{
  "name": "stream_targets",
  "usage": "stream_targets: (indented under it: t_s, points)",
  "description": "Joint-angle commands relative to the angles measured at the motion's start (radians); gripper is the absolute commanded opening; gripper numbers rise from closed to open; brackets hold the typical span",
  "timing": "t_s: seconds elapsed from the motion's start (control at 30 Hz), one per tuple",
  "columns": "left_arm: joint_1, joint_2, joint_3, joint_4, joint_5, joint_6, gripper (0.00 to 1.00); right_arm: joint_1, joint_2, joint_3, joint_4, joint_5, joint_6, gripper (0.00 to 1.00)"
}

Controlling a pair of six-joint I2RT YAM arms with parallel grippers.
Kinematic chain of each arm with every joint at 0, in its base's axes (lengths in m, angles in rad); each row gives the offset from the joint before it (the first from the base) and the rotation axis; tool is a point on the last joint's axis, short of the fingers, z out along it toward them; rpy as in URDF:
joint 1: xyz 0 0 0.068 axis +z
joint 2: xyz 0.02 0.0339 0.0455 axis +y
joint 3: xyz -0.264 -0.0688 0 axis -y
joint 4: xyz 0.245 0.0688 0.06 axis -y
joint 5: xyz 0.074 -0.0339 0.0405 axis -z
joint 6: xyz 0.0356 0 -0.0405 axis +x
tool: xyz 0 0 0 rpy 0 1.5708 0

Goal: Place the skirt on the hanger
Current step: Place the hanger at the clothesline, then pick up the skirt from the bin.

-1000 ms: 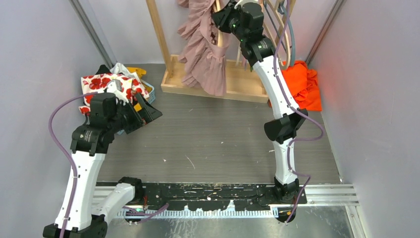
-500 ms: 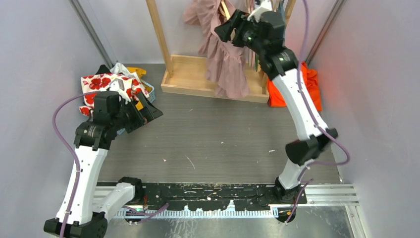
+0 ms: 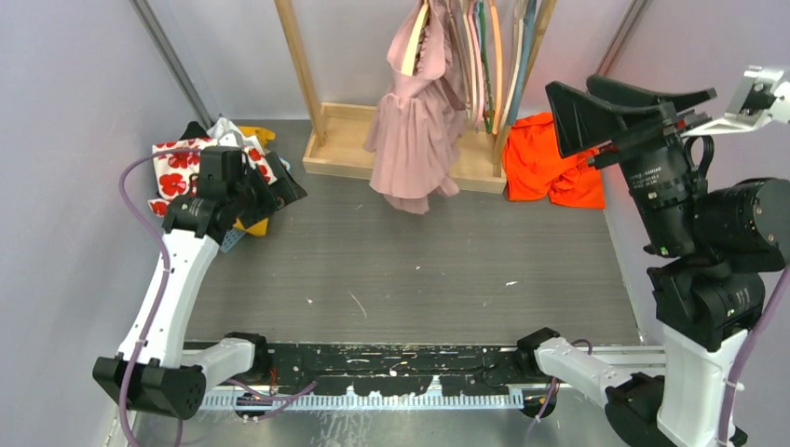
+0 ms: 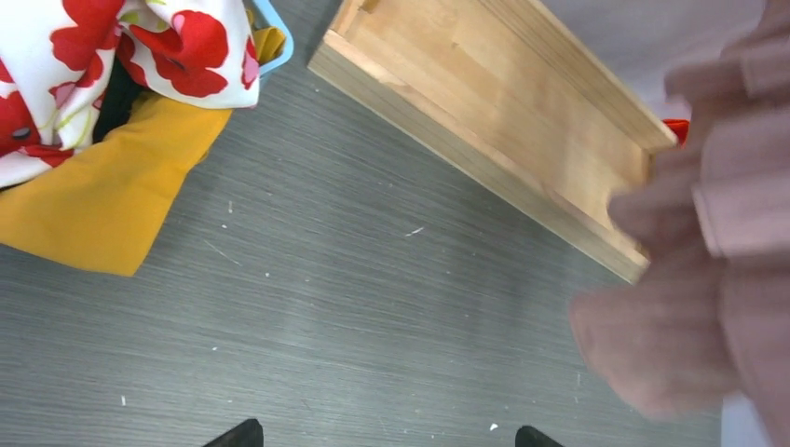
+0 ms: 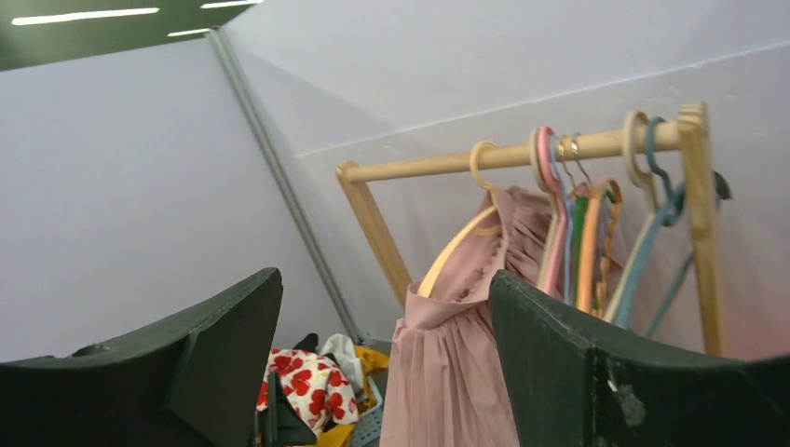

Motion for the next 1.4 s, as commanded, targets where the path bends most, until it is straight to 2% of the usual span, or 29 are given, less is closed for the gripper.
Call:
stream_targets:
  t_s: [0.0,0.2,0.37,0.53,0.87,0.93,1.0,1.07,1.17,1.23,1.3,1.33,1.37]
  points:
    - [0.008,0.028,0.085,0.086,-0.117,0.028,0.99,0.001,0.007,-0.143,-0.077,0.159,-0.053,0.87]
    - [0.035,0.049,0.158,0.088,-0.28,0.086,0.99,0.001,-0.049,-0.262,-0.122,0.243,-0.037,0.89]
    - [0.125,0.12,0.218,0.05,-0.313,0.088,1.0,0.001,-0.054,-0.355,-0.128,0.164,-0.004,0.85]
    - [0.21,0.187,0.181,0.094,-0.428,0.062,1.0,0.001,-0.053,-0.42,-0.137,0.08,0.001,0.82]
    - [0.238,0.439,0.197,0.182,-0.534,0.004,0.99,0.001,-0.058,-0.535,-0.144,0.042,-0.017,0.81]
    - [0.241,0.47,0.186,0.212,-0.554,-0.009,0.93,0.001,-0.062,-0.554,-0.146,0.036,-0.022,0.81]
    - [0.241,0.501,0.172,0.252,-0.571,-0.012,0.8,0.001,-0.067,-0.57,-0.156,0.031,-0.027,0.81]
    - [0.241,0.53,0.164,0.289,-0.597,-0.006,0.72,0.001,-0.079,-0.588,-0.164,0.027,-0.028,0.81]
    - [0.249,0.583,0.175,0.31,-0.611,0.019,0.52,0.002,-0.097,-0.614,-0.174,0.016,-0.028,0.81]
    - [0.26,0.625,0.191,0.298,-0.597,0.036,0.35,0.001,-0.107,-0.623,-0.181,0.011,-0.029,0.81]
    - [0.261,0.641,0.214,0.266,-0.586,0.053,0.05,0.0,-0.114,-0.63,-0.187,0.013,-0.032,0.81]
    - [0.262,0.641,0.221,0.239,-0.572,0.059,0.0,0.001,-0.117,-0.632,-0.189,0.011,-0.033,0.81]
    - [0.26,0.629,0.219,0.228,-0.553,0.07,0.0,0.001,-0.119,-0.632,-0.191,0.006,-0.036,0.81]
